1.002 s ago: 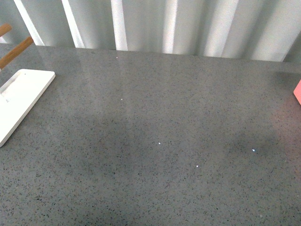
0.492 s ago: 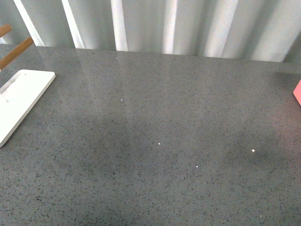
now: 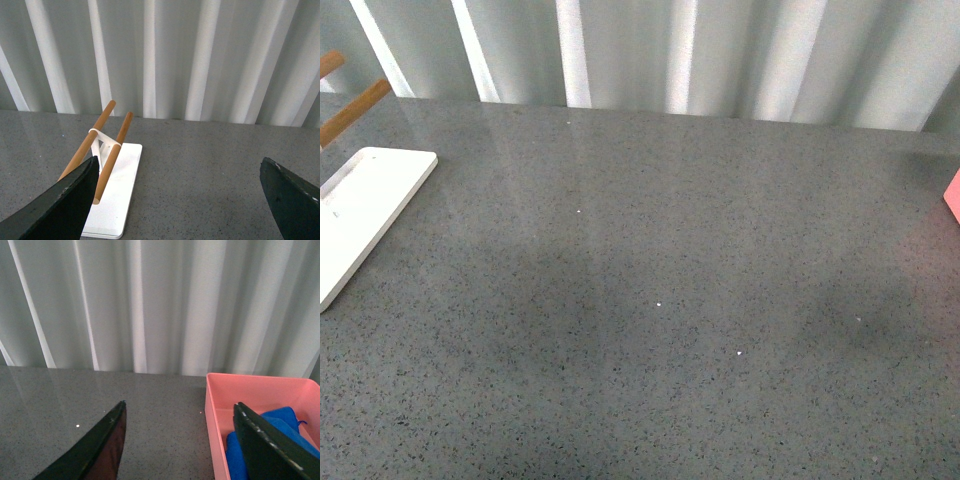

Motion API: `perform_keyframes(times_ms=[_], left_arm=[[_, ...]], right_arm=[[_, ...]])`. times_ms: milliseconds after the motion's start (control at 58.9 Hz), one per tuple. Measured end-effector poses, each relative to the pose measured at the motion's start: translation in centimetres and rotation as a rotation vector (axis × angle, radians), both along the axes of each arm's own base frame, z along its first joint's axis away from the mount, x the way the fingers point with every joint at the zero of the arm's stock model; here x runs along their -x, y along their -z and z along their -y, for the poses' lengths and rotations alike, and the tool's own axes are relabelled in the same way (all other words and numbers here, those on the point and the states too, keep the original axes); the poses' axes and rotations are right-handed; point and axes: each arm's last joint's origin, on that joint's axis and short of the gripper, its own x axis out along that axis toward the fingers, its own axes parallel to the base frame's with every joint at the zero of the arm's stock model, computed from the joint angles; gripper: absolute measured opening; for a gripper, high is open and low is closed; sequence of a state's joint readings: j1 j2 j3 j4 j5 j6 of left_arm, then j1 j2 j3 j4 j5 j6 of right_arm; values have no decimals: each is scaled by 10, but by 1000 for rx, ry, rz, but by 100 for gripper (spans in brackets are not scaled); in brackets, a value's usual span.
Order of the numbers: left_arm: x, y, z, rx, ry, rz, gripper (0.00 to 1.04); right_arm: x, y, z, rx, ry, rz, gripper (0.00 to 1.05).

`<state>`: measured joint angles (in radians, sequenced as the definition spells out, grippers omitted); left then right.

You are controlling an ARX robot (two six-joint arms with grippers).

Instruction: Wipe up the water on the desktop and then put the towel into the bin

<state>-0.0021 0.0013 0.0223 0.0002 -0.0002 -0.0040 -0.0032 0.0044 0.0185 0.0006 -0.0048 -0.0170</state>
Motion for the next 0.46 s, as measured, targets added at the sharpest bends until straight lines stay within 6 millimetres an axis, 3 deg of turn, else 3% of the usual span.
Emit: perform_keyframes(times_ms=[187,458], left_arm=[[0,0,0,0,0,0,98],[0,0,0,0,0,0,98]], right_arm=[[0,0,0,-2,0,0,100],[0,0,0,-3,0,0,98]])
